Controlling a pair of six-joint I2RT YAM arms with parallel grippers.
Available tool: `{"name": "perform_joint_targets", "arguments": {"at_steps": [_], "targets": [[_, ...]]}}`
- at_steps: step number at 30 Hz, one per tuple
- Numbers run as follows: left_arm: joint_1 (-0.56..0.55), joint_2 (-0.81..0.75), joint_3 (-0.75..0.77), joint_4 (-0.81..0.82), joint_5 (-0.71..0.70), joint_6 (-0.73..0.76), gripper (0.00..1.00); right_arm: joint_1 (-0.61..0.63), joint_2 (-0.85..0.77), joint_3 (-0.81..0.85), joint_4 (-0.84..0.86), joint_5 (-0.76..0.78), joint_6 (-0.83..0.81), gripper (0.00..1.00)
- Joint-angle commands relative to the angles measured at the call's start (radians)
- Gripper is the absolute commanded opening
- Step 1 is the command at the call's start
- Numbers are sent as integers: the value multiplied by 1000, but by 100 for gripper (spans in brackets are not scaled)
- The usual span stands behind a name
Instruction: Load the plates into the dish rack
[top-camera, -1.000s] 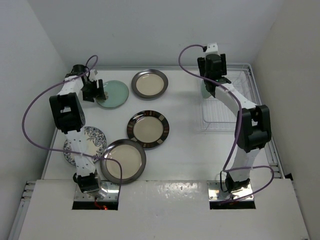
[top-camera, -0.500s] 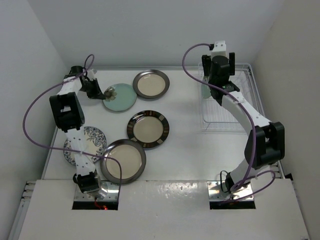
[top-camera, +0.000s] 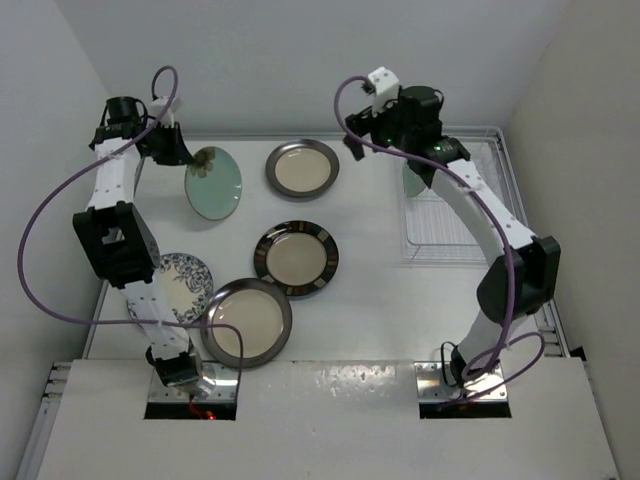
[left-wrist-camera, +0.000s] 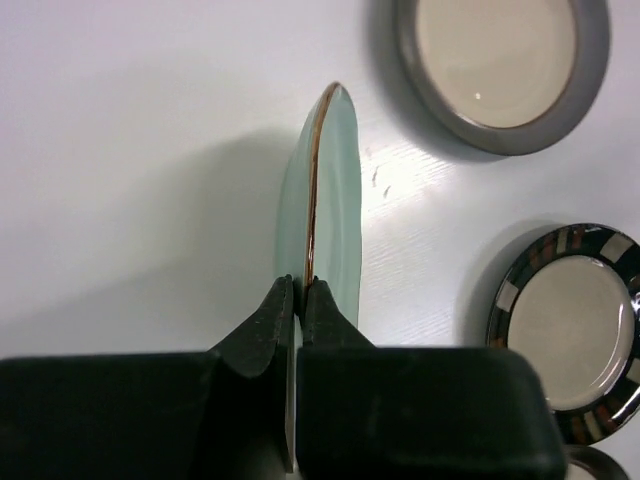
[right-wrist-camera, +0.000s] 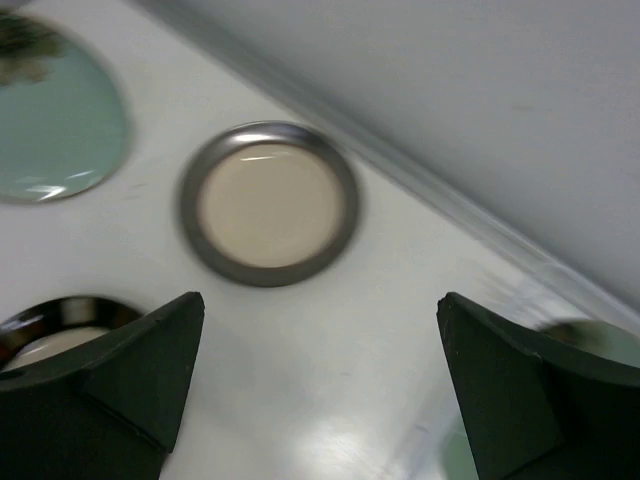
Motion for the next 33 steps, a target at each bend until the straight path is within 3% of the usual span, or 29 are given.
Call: {"name": "perform_joint_targets", "arguments": {"at_steps": [1,7,14,22,28,33], "targets": [[-63,-96,-7,21,83,81,0,73,95,38,-73,-323,94,99],[-132,-135,35,-60,55,144,0,125,269,131,88,-439,263,99],[-218,-181,58,-140,153,208,0,142,363,159,267,-394,372,99],[-272,-190,97,-189,248,197,0,137,479,176,343,-426,409,98],[-281,-190,97,-189,366,188,0,140,509,136,431,-548,506,89],[-301,-179,106,-189,438,188,0,169,506,95,444,-644,524,74]]}}
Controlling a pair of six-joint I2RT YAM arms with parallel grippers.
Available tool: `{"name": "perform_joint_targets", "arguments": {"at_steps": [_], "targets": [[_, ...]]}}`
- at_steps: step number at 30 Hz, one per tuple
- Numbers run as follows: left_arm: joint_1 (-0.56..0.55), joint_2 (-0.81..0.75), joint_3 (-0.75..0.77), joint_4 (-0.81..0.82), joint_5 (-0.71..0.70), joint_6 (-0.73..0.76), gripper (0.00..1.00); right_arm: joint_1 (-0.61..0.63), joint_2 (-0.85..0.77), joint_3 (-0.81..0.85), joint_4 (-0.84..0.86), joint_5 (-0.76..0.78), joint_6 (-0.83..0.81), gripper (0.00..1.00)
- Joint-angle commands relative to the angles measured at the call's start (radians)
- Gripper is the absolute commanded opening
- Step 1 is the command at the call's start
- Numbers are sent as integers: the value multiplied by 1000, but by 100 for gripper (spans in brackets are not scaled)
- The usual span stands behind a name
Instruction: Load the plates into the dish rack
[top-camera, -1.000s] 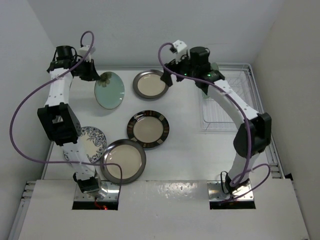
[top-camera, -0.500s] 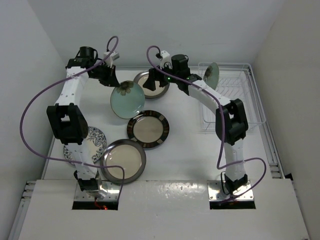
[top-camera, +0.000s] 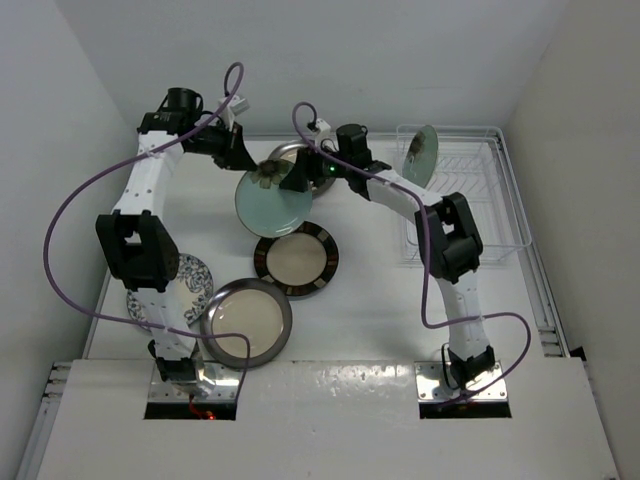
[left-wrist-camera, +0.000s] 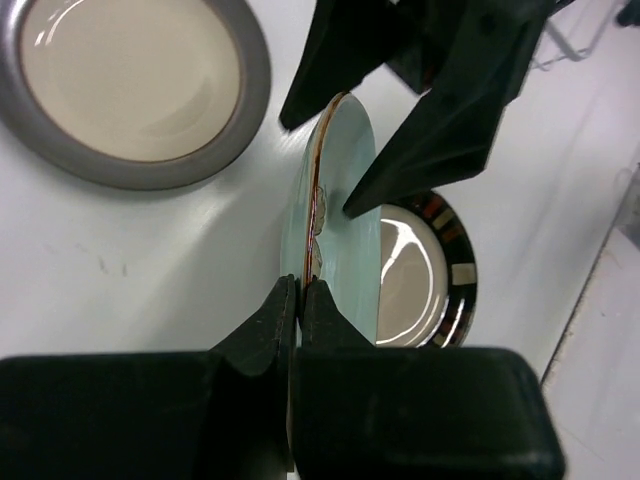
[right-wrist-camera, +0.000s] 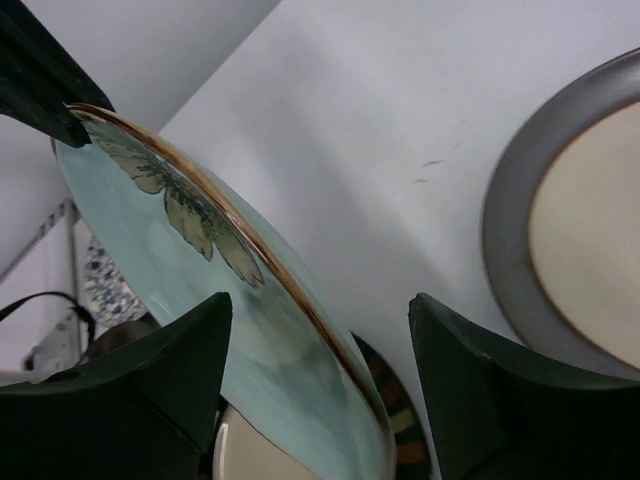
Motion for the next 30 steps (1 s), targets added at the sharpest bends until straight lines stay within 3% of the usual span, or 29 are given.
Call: {"name": "perform_joint_targets", "arguments": {"at_steps": [1,4,6,8,10,12,14,15,16,17,19,22,23,25,26,30], "targets": [[-17,-74,66,25,188,-10,0,37,-21,-26,79,-104,27,70],[-17,-64,66,25,222,-10,0,36,-24,-54,85,-127,63,44],[-17,-64,66,25,222,-10,0,25,-34,-75,109,-174,127,34],[-17,-64,55,25,222,1,0,28,-47,-103,173,-178,158,11],[-17,-64,43,16,213,1,0,15,-77,-144,212,-166,168,10],[-17,-55,43,16,181,1,0,10,-91,-163,221,-149,173,0],[-17,-55,43,53,102,-36,0,2,-122,-198,247,-132,185,0],[-17,-44,61,53,53,-62,12,2,-163,-216,255,-109,193,0],[-17,-34,73,53,-32,-71,37,-16,-181,-238,256,-94,199,0],[-17,-34,89,64,-78,-80,78,-25,-221,-259,259,-33,201,0],[12,-34,122,90,-231,-137,100,-68,-292,-270,212,46,181,0],[48,-34,171,134,-449,-185,100,-135,-425,-162,78,165,77,0],[69,-34,184,134,-492,-194,100,-168,-439,-136,-2,290,54,0],[91,-43,195,134,-567,-194,100,-197,-503,-59,-98,397,-31,0],[100,-52,195,134,-578,-182,100,-253,-521,-25,-131,545,-45,0],[143,-89,137,143,-577,-182,100,-398,-623,-11,-142,709,-49,0]]}}
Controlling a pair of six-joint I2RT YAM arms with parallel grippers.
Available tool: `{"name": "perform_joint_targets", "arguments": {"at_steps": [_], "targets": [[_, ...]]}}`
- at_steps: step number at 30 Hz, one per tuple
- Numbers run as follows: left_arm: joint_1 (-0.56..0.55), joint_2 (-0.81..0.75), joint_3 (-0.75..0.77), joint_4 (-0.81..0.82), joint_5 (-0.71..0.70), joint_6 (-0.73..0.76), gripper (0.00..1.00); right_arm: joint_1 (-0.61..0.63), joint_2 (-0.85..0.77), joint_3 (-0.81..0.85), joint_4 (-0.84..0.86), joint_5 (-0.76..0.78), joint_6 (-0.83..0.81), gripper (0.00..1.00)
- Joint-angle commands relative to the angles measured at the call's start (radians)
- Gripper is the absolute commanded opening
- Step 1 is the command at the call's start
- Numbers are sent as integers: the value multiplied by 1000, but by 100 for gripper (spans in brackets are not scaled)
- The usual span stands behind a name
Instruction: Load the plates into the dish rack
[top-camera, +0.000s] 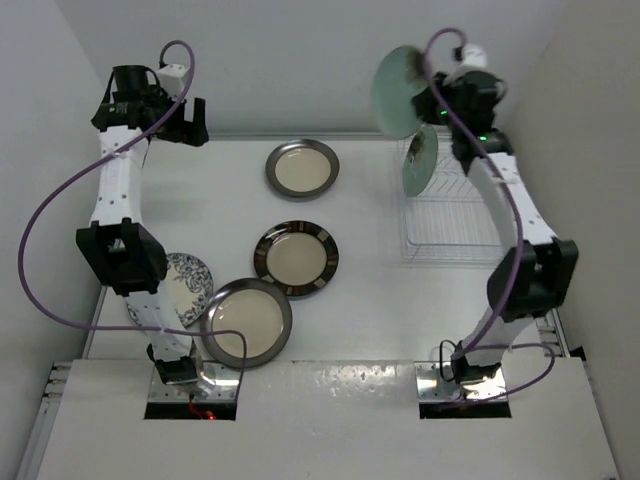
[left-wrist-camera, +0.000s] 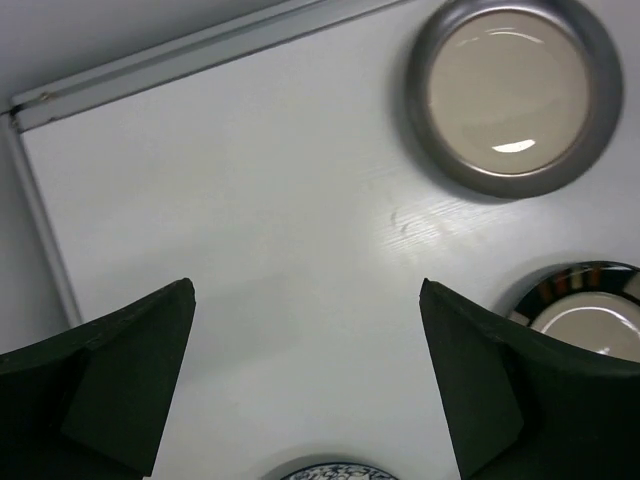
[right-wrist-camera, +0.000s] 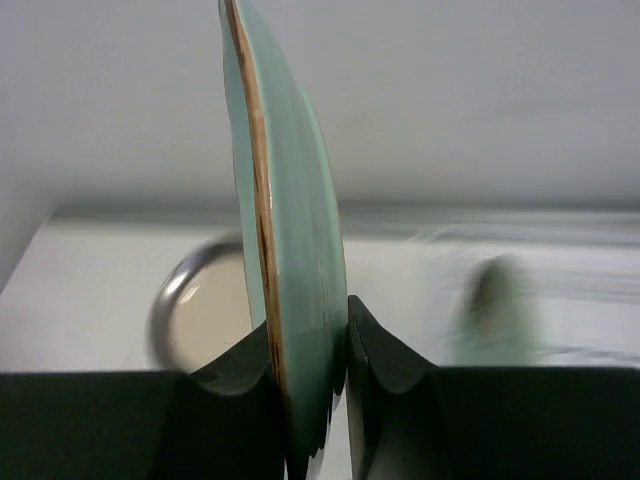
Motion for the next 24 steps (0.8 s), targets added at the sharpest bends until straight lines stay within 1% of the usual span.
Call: {"name": "perform_joint_targets", "arguments": {"at_steps": [1,2,3,5,6,8,9,11,12,14,17,24], "targets": [[20,-74,-46,27,-69,-18,100,-132,-191,79,85,249,-41,0],[20,-74,-57,27,-59,-18,100,-159,-222,54,106,281,-49,0],[29,-74,-70,27,-58,-18,100,-195,-240,46,112,326,-100,0],[29,-74,-71,27,-58,-18,100,-219,-250,12,134,424,-137,0],[29,-74,-71,27,-58,-18,100,-229,-247,10,137,450,-204,0],[29,-74,-71,27,-49,-18,100,-235,-228,-8,146,501,-255,0],[29,-74,-71,27,-49,-18,100,-236,-224,-34,168,537,-329,0],[29,-74,-80,27,-58,-18,100,-238,-210,-72,197,538,-358,0],[29,-65,-80,27,-68,-18,100,-238,-196,-97,211,483,-371,0],[29,-65,-92,27,-80,-18,100,-244,-188,-134,218,447,-381,0],[29,-74,-136,27,-127,-7,100,-244,-153,-161,226,421,-357,0],[29,-97,-189,27,-147,2,100,-236,-79,-195,220,343,-248,0]]}}
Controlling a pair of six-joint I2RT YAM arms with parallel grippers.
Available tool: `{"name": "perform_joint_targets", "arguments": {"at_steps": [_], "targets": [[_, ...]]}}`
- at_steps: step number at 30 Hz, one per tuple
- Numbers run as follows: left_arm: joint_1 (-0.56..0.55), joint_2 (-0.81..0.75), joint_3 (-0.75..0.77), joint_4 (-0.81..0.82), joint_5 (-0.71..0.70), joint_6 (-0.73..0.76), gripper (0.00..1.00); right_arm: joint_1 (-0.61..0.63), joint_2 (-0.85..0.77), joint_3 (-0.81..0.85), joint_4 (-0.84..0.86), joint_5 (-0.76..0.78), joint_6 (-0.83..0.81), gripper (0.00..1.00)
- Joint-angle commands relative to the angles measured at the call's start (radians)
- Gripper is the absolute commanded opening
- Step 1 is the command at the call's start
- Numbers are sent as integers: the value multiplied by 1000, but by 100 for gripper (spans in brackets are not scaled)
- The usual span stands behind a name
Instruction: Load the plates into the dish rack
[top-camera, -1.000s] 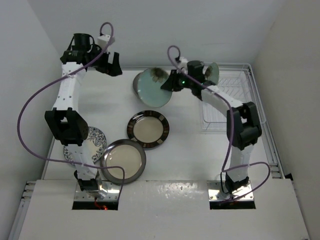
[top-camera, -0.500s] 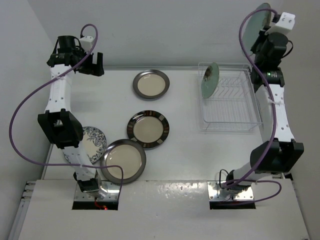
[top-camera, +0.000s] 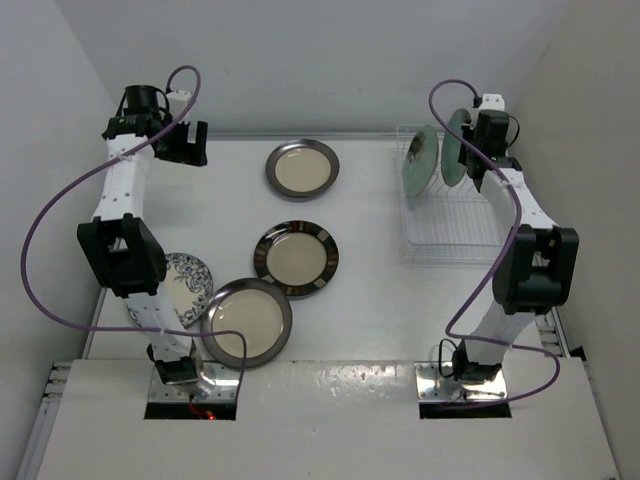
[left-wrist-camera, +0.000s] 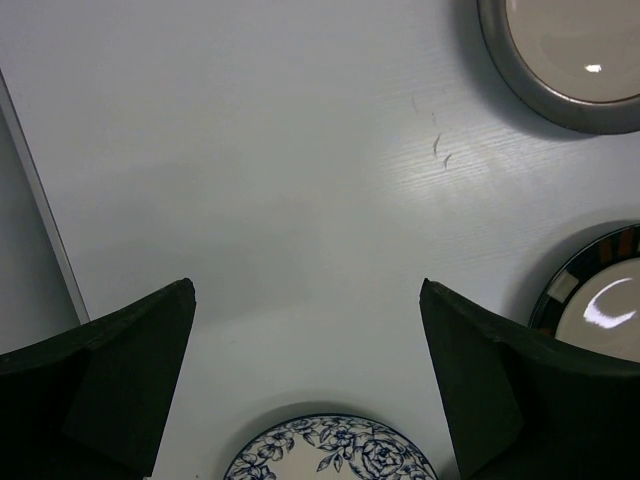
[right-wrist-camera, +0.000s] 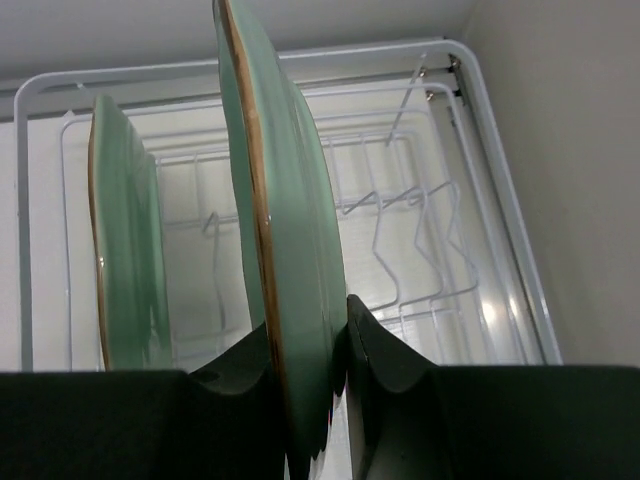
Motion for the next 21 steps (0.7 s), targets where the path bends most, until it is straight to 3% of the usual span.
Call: {"name": "perform_joint_targets", "arguments": {"at_steps": [1,21], "targets": [[-2,-70,-12,19,-20,1,100,10,-50,34,222,-41,69,0],[-12,-70,-12,19,-29,10,100,47,-65,-9,273,6,93,0]]}}
